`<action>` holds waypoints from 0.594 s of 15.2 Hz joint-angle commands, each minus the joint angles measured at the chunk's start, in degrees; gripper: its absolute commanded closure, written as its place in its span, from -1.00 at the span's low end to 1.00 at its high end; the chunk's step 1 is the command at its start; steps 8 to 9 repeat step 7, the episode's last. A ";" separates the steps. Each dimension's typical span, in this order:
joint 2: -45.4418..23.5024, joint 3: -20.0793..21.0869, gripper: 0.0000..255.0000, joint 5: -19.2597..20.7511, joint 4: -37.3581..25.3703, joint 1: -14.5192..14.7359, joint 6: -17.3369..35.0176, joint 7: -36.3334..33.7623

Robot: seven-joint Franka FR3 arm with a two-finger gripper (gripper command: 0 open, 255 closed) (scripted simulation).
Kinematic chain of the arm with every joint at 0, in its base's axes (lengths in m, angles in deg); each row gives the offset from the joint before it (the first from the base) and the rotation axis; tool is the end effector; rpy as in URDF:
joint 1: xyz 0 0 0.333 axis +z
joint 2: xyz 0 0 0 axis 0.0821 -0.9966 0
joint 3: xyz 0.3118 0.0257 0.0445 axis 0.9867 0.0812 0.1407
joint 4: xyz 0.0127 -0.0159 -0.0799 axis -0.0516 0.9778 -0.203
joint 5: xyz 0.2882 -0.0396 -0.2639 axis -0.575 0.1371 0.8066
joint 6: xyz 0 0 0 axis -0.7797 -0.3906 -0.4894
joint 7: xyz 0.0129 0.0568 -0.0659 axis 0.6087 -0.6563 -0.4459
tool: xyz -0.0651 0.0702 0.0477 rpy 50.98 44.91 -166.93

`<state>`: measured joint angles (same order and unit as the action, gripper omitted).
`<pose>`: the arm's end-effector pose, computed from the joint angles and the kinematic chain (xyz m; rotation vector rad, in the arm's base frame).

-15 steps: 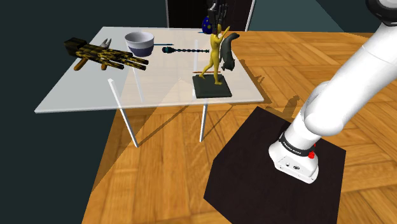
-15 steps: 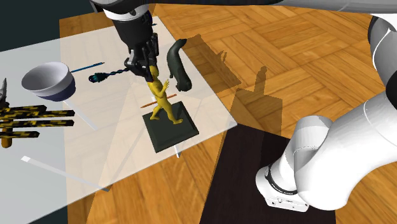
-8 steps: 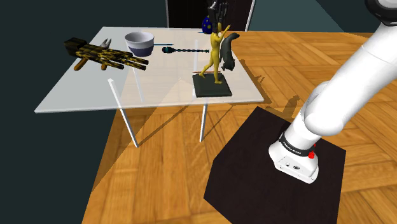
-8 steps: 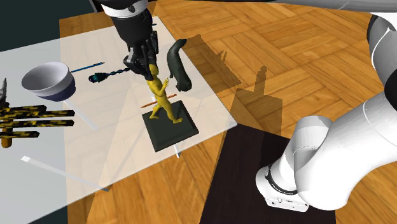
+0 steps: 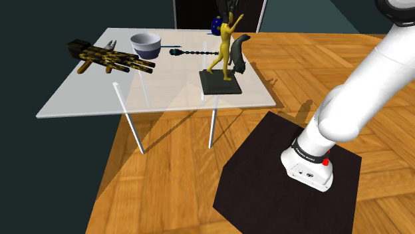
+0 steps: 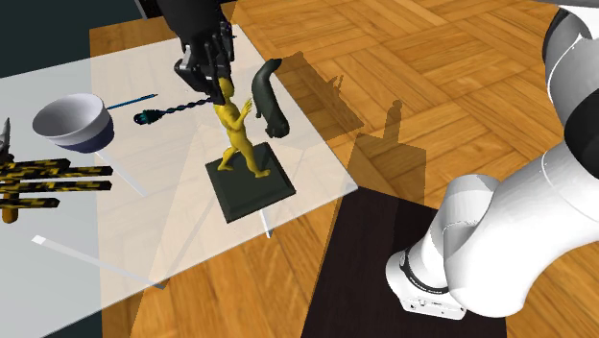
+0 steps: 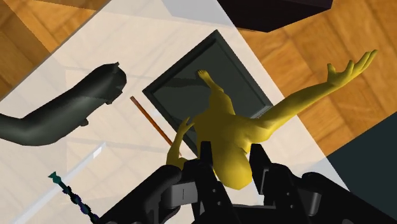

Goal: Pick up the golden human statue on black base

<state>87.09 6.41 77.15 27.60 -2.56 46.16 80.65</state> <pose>0.5122 -0.0342 0.6516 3.1300 0.1702 -0.0864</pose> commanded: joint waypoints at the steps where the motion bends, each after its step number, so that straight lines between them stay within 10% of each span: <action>1: -0.63 -0.06 1.00 -0.04 -2.49 -0.04 -1.79 0.13; 9: -2.13 -0.11 1.00 -0.17 -7.62 -0.07 -5.43 0.28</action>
